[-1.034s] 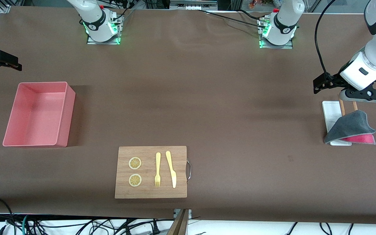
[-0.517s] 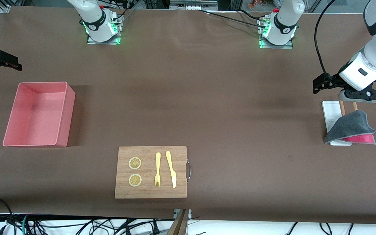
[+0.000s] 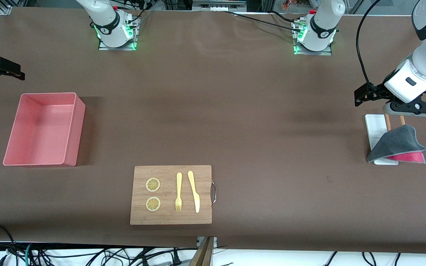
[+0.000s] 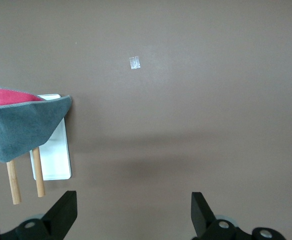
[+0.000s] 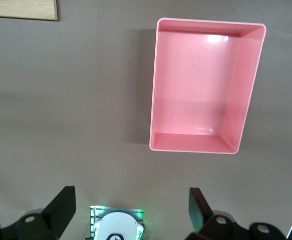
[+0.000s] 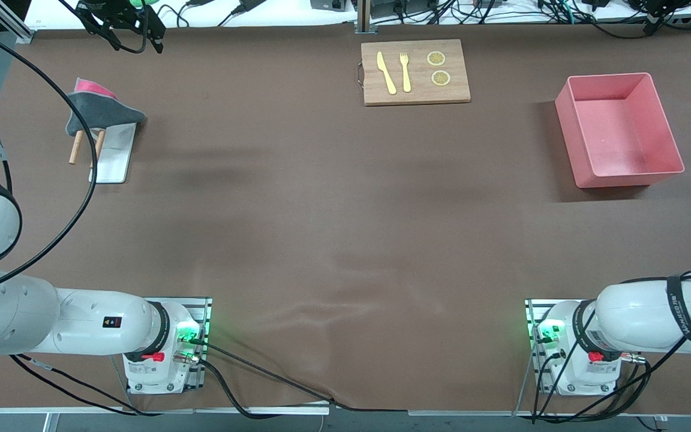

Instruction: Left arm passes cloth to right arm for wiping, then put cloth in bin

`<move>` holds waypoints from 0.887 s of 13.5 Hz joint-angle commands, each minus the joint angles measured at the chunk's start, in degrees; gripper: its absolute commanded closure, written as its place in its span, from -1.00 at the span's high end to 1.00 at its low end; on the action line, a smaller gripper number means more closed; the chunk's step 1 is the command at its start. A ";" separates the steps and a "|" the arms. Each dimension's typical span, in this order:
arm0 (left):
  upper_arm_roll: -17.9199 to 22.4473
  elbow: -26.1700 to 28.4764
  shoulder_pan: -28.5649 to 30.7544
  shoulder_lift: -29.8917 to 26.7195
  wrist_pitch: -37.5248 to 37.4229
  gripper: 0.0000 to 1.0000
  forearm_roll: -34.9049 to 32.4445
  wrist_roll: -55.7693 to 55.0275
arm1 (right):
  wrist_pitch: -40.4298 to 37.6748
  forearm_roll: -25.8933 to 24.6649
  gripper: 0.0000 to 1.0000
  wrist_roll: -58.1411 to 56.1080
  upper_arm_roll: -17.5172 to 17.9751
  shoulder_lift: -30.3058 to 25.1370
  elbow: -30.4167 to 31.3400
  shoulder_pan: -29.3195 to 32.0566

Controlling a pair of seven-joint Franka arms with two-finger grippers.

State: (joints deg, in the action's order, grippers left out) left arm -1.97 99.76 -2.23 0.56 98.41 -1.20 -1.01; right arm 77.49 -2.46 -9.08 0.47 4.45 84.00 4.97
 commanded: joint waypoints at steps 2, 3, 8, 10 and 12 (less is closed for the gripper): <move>-0.14 -1.76 -0.23 0.84 -4.35 1.00 -1.09 -0.14 | -0.32 1.23 1.00 0.56 0.14 0.38 -1.21 0.57; -0.14 -1.76 -0.57 1.02 -5.76 1.00 -1.09 -0.13 | -0.32 1.23 1.00 0.56 0.14 0.38 -1.21 0.57; 0.30 -1.58 1.69 3.30 -9.38 1.00 -1.44 5.63 | -0.32 1.23 1.00 0.56 0.14 0.38 -1.21 0.57; 0.38 -1.76 6.95 5.67 -8.60 1.00 -1.44 16.87 | -0.32 1.23 1.00 0.56 0.14 0.38 -1.21 0.57; 0.39 -1.85 13.01 8.39 -5.88 1.00 -1.44 24.00 | -0.32 1.23 1.00 0.56 0.14 0.38 -1.21 0.57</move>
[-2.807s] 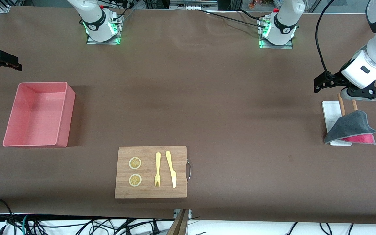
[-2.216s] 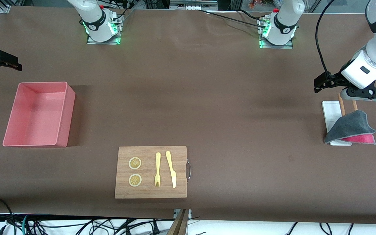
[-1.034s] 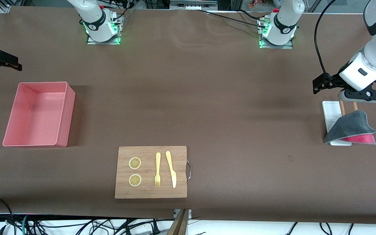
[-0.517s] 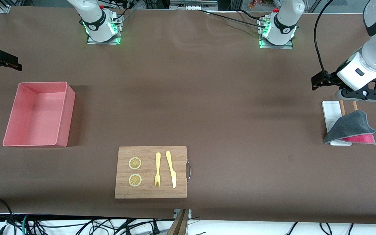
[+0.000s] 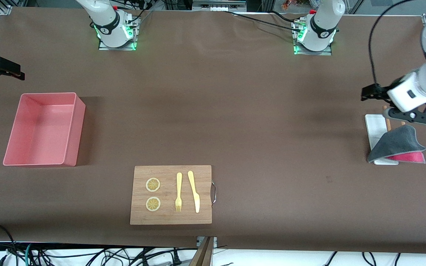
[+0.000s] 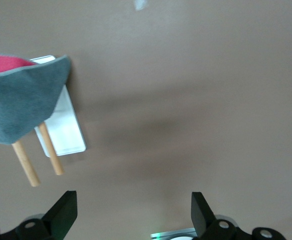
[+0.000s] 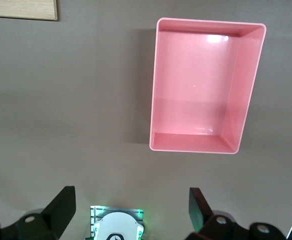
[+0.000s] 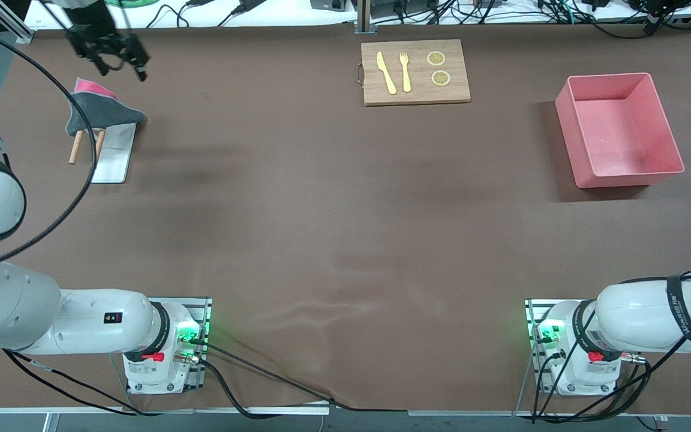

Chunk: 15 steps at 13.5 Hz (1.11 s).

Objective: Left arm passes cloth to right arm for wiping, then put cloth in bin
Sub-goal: 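Lower the left gripper toward the grey cloth on the white holder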

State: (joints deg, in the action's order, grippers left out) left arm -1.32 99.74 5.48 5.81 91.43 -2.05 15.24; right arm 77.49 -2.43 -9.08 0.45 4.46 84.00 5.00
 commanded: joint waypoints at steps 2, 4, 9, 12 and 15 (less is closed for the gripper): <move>-0.17 -2.44 8.31 4.90 3.74 1.00 -0.59 17.32 | -0.32 1.20 1.00 0.55 0.16 0.38 -1.21 0.54; -0.17 -9.17 13.48 9.81 4.54 1.00 -0.33 27.60 | -0.32 1.20 1.00 0.55 0.16 0.38 -1.21 0.54; -0.34 -28.35 20.26 25.81 5.59 1.00 0.56 48.45 | -0.32 1.29 1.00 0.55 0.16 0.38 -1.21 0.54; -0.43 -28.73 23.51 29.25 11.04 1.00 3.44 54.88 | -0.32 1.29 1.00 0.55 0.16 0.38 -1.21 0.62; -0.35 -28.29 26.16 32.07 11.05 0.85 7.75 59.19 | -0.32 1.29 1.00 0.55 0.16 0.38 -1.21 0.54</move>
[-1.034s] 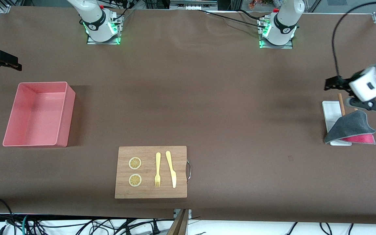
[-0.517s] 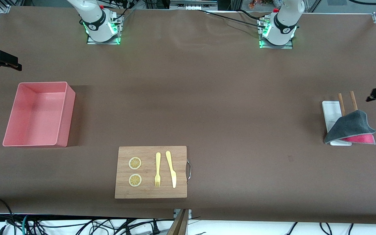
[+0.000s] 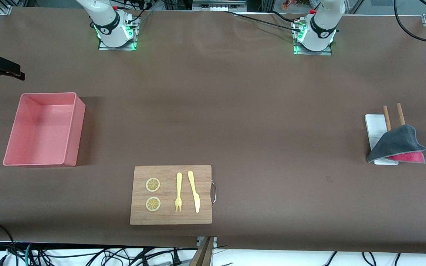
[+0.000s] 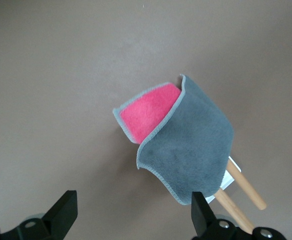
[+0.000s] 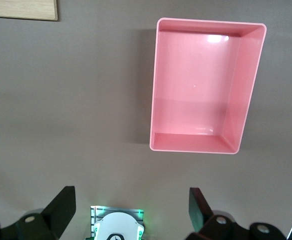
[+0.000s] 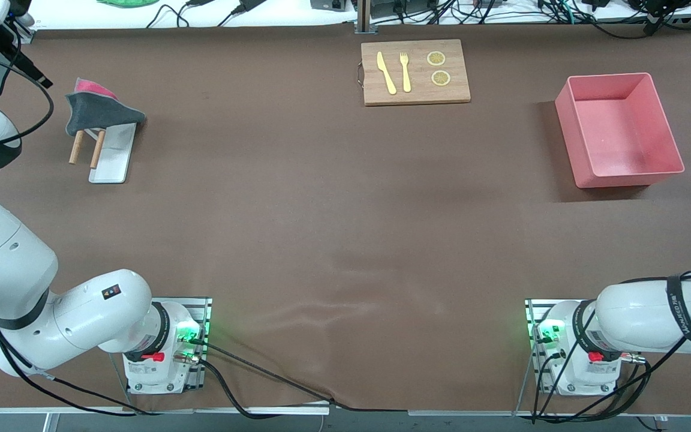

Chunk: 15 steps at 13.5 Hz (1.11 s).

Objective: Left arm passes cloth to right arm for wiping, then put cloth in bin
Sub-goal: 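Lower the left gripper toward the grey cloth on the white holder, then close the left gripper on the grey cloth's edge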

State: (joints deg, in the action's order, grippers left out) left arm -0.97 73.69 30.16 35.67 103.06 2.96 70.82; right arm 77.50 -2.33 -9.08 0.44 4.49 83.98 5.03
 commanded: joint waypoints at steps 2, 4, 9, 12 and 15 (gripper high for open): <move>-0.70 -2.05 2.18 3.52 -0.84 0.67 4.59 6.42 | -0.33 1.19 1.00 0.55 0.17 0.34 -1.19 0.51; -0.79 -1.79 2.19 3.70 -1.45 0.49 5.73 9.50 | -0.33 1.19 1.00 0.55 0.17 0.34 -1.19 0.51; -0.70 -0.47 2.19 4.93 -1.55 0.49 7.93 10.22 | -0.33 1.19 1.00 0.55 0.17 0.34 -1.19 0.60; -0.79 -0.47 2.19 5.37 -1.55 0.25 8.11 10.22 | -0.33 1.19 1.00 0.55 0.17 0.34 -1.19 0.60; -0.70 -0.47 2.19 5.37 -1.63 -0.62 7.85 10.31 | -0.33 1.19 1.00 0.55 0.17 0.52 -1.19 0.60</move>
State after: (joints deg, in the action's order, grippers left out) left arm -1.50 73.72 31.90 40.96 102.11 9.42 79.24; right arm 77.50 -2.31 -9.08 0.44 4.54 83.97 5.03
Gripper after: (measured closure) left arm 0.599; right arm 0.000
